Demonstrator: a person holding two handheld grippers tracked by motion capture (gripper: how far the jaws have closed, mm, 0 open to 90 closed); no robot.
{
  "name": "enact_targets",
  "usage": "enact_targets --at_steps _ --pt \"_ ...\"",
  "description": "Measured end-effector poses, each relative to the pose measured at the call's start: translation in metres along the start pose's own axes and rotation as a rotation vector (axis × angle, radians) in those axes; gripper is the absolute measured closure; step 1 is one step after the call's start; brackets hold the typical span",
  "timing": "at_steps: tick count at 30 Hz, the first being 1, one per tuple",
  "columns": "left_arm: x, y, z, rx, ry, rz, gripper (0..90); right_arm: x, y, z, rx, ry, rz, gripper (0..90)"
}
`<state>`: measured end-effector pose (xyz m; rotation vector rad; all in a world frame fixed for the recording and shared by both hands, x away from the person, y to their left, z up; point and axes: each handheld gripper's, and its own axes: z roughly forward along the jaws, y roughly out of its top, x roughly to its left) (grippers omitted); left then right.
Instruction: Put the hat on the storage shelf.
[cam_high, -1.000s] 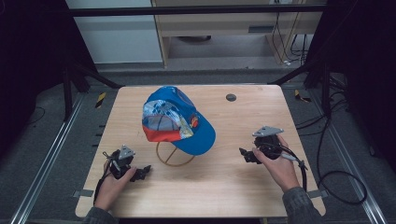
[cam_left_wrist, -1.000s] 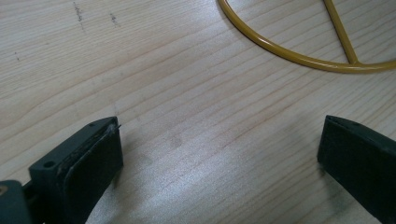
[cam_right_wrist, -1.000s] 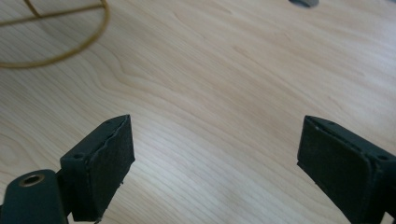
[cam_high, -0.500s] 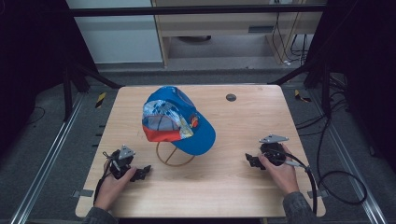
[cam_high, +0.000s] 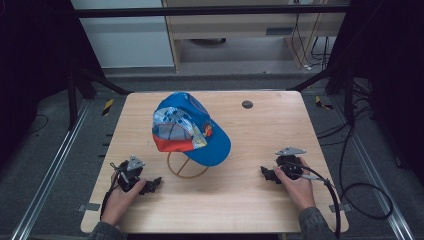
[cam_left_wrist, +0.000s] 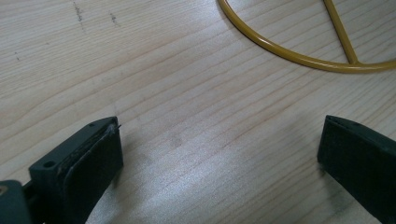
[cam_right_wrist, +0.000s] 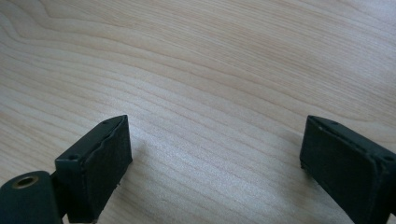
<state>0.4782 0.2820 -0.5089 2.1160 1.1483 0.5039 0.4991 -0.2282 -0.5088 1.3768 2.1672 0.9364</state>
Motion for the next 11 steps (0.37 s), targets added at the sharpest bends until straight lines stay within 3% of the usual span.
enact_targets --at_steps 2,11 --pt "0.0000 0.0000 0.0000 0.000 0.000 0.000 0.0 0.0023 -0.0007 0.0014 -0.005 -0.015 -0.014 6.8" --pt "0.0000 -0.0001 0.0000 0.000 0.000 0.000 0.0 0.0080 -0.0029 0.0018 -0.015 -0.035 0.010 5.2"
